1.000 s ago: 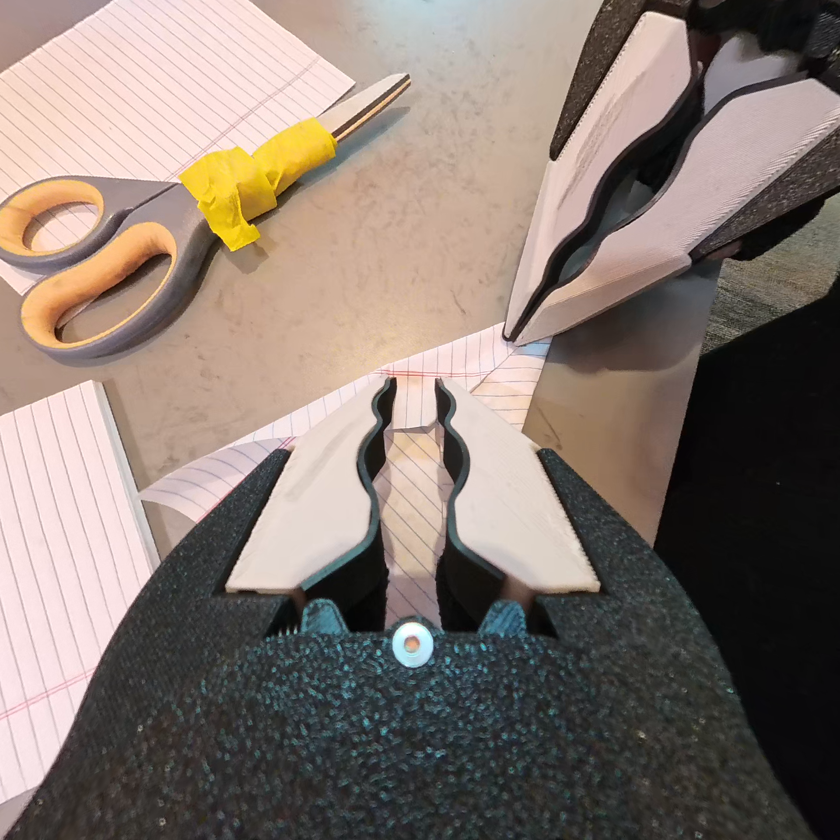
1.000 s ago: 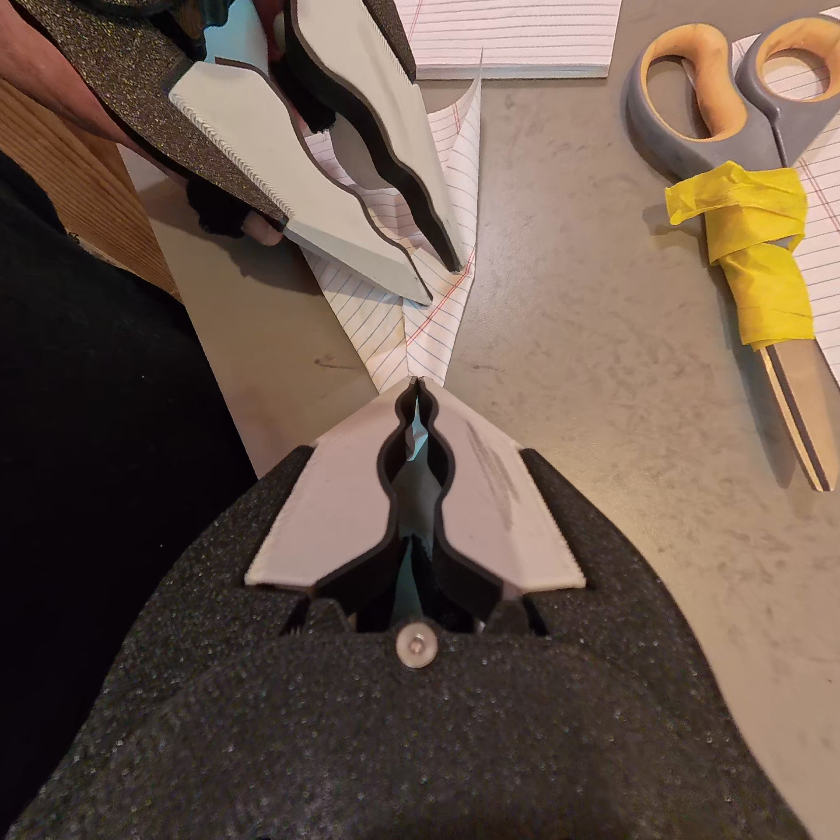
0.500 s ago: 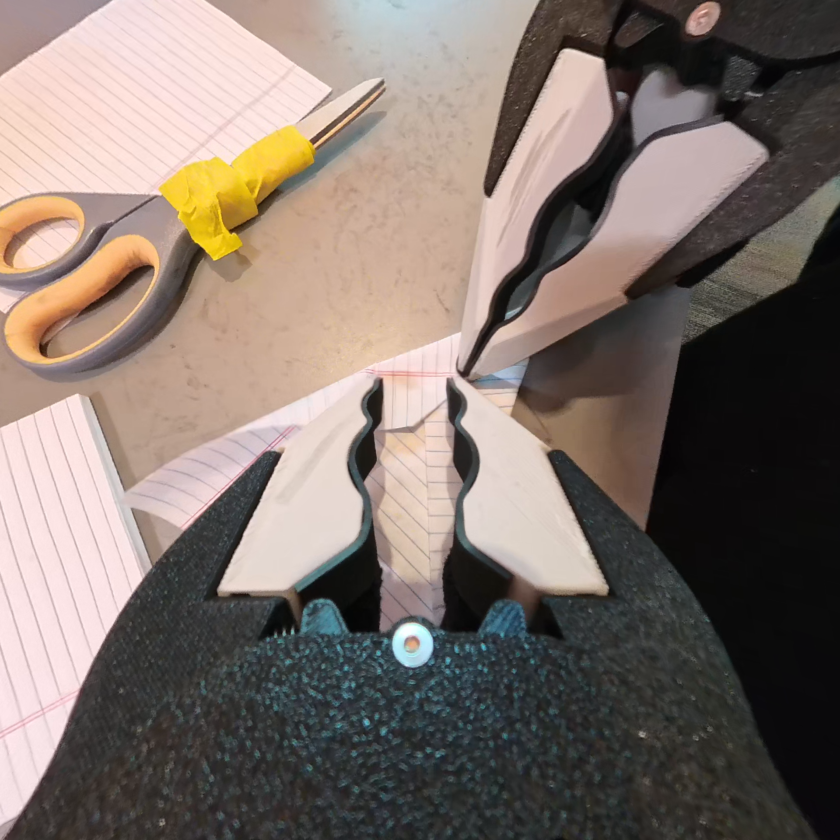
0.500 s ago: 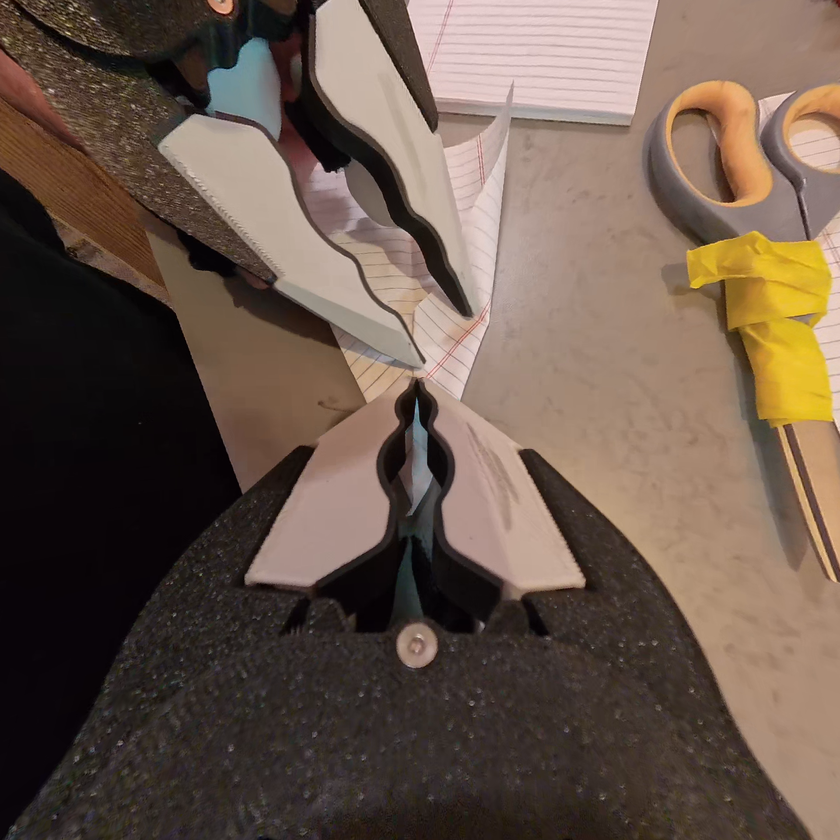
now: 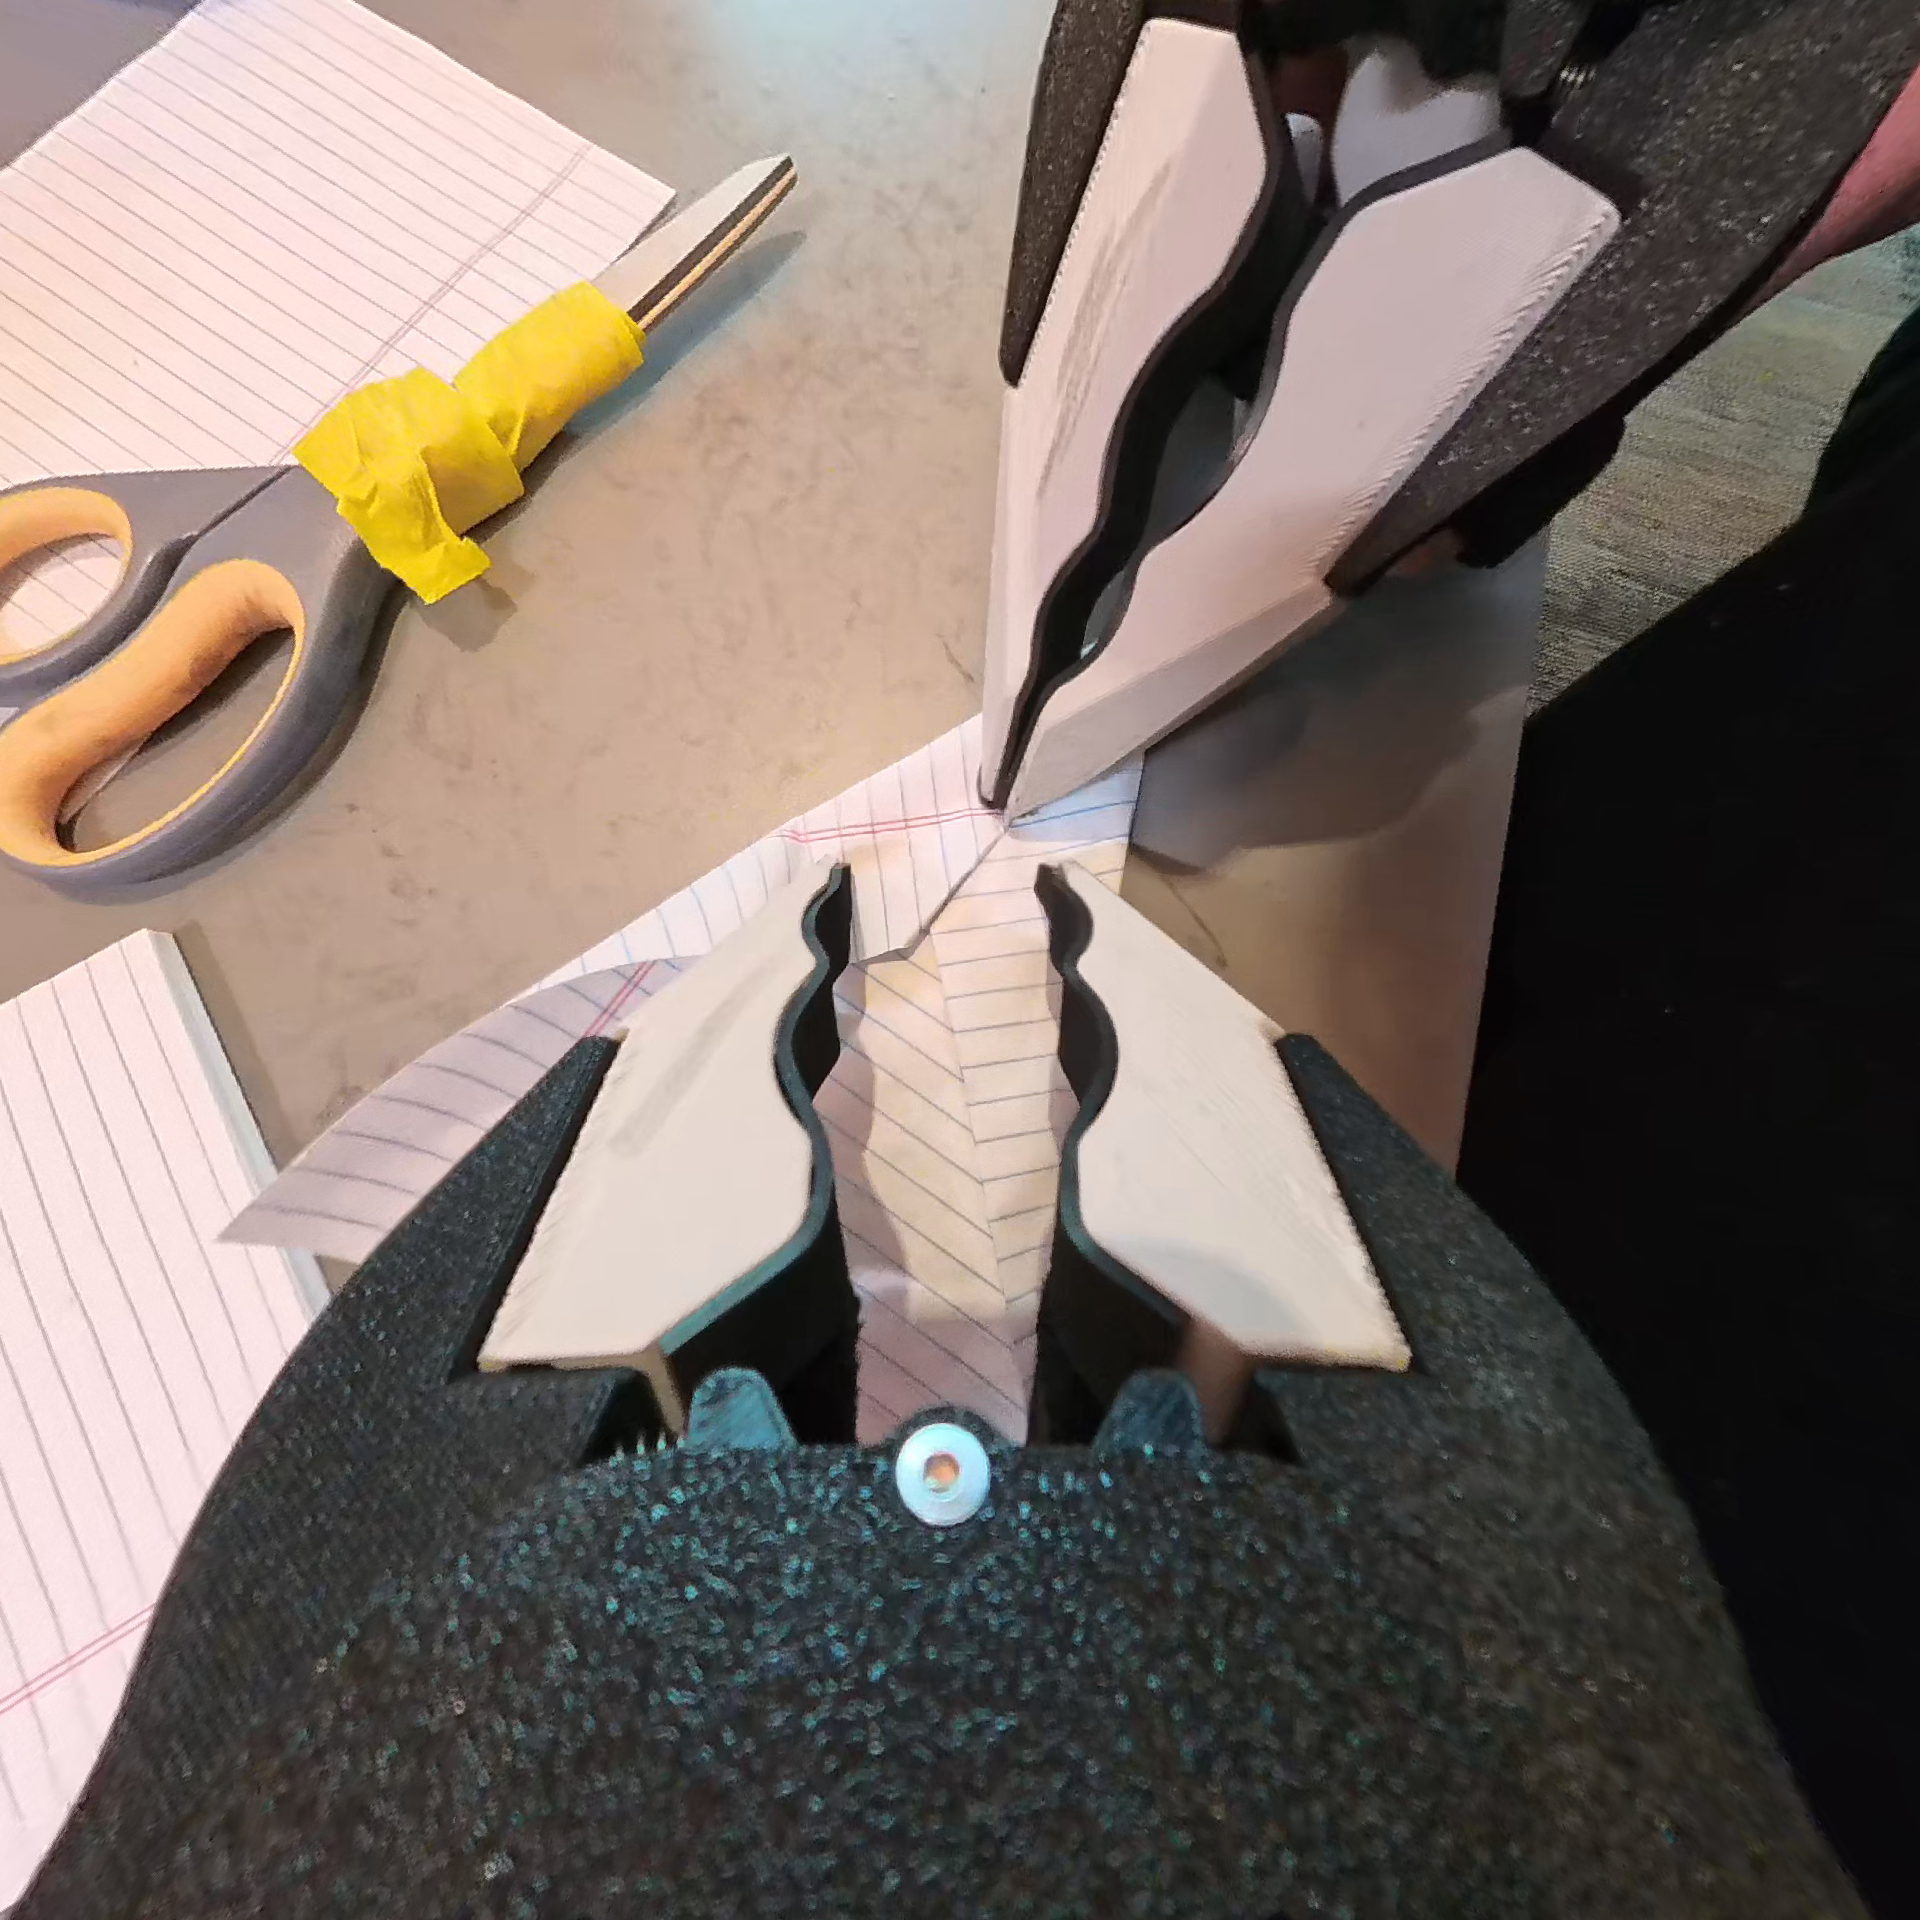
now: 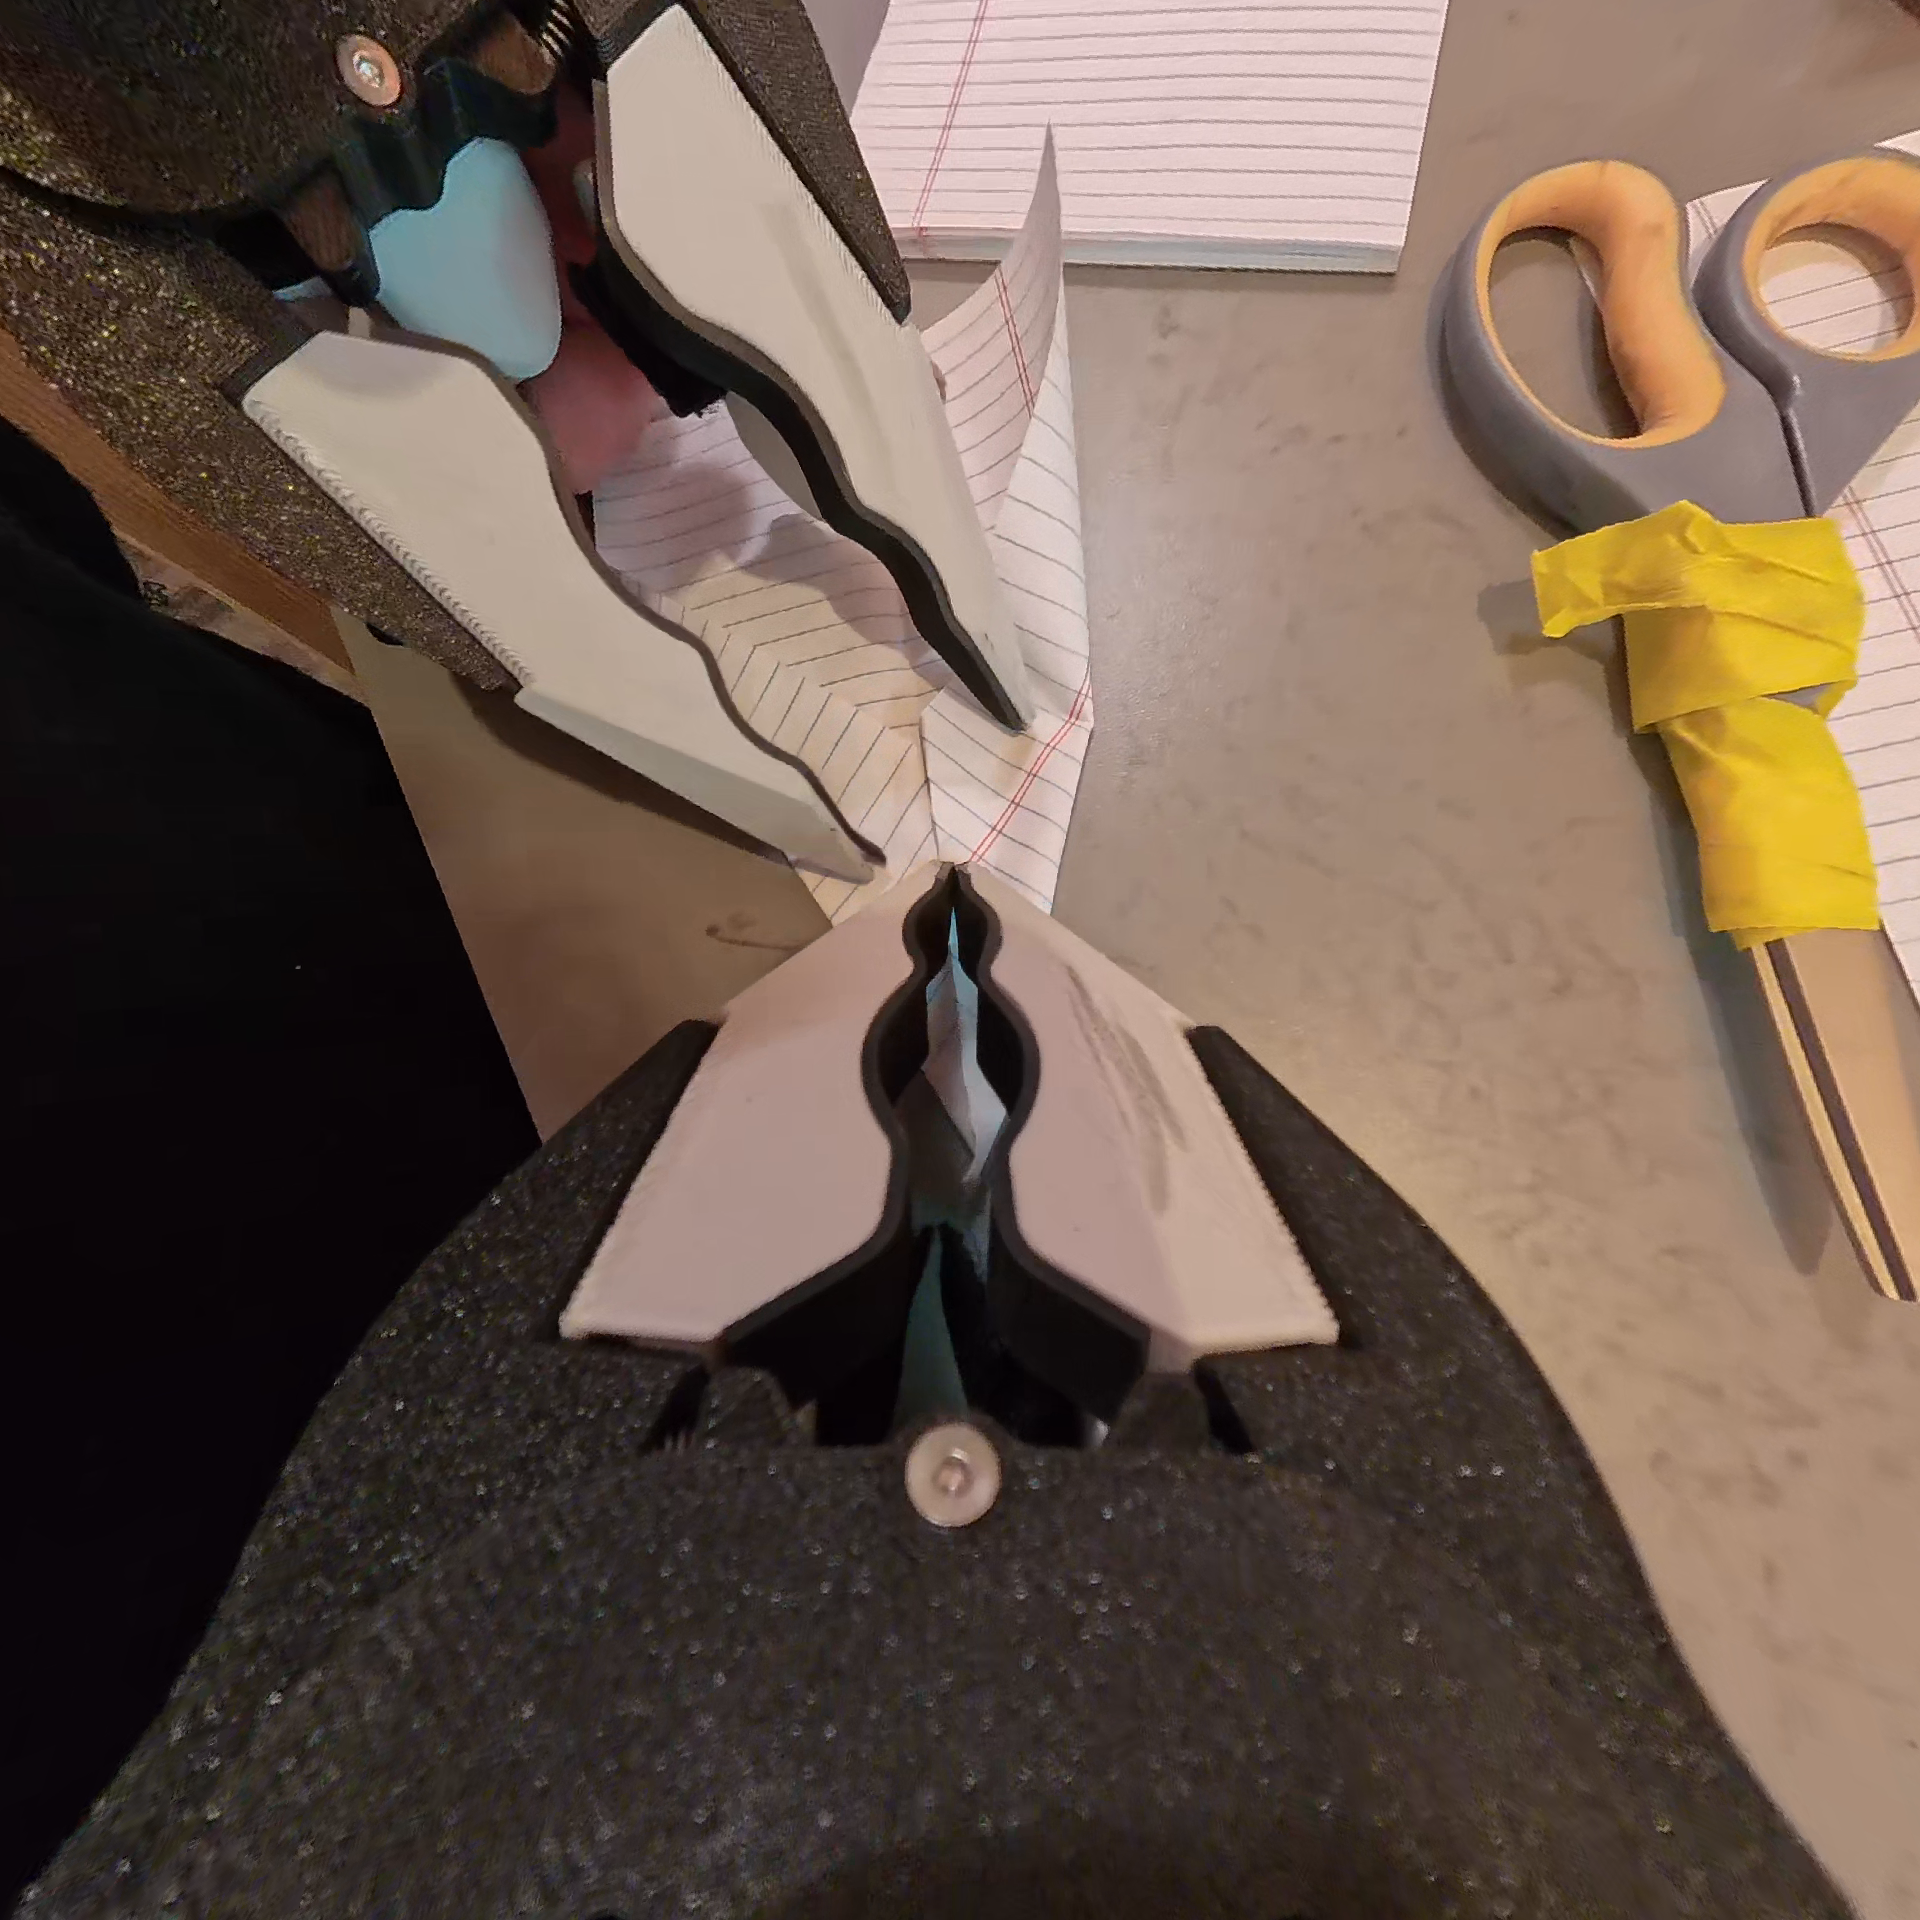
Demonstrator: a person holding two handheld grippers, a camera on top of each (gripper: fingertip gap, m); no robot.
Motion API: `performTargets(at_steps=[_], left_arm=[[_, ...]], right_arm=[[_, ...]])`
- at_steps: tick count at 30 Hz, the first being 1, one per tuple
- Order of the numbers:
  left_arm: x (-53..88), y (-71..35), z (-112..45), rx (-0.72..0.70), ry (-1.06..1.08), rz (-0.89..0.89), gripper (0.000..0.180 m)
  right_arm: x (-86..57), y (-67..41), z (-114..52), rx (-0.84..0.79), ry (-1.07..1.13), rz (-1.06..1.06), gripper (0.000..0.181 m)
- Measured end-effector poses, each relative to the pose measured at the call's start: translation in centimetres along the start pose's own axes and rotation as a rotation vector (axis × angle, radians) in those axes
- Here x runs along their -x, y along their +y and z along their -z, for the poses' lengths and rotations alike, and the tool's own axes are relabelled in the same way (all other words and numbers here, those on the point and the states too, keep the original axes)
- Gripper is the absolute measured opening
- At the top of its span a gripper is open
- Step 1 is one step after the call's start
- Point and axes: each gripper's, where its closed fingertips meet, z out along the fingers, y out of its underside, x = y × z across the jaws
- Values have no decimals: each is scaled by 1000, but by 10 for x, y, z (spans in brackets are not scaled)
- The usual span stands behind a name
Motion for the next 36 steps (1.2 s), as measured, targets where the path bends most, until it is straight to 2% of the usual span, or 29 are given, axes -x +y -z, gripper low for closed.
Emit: performTargets(at_steps=[10,13,21,36], left_arm=[[-1,-1,1,-5,-5,-14,43],[6,-5,5,-42,-29,37,40],[9,2,3,0,-33,60,39],[6,3,2,2,-39,23,49]], right_arm=[[-2,0,0,-3,4,-20,0],[-2,0,0,-3,1,-24,0],[1,-5,2,-31,2,8,0],[-5,-5,-4,-3,27,-1,0]])
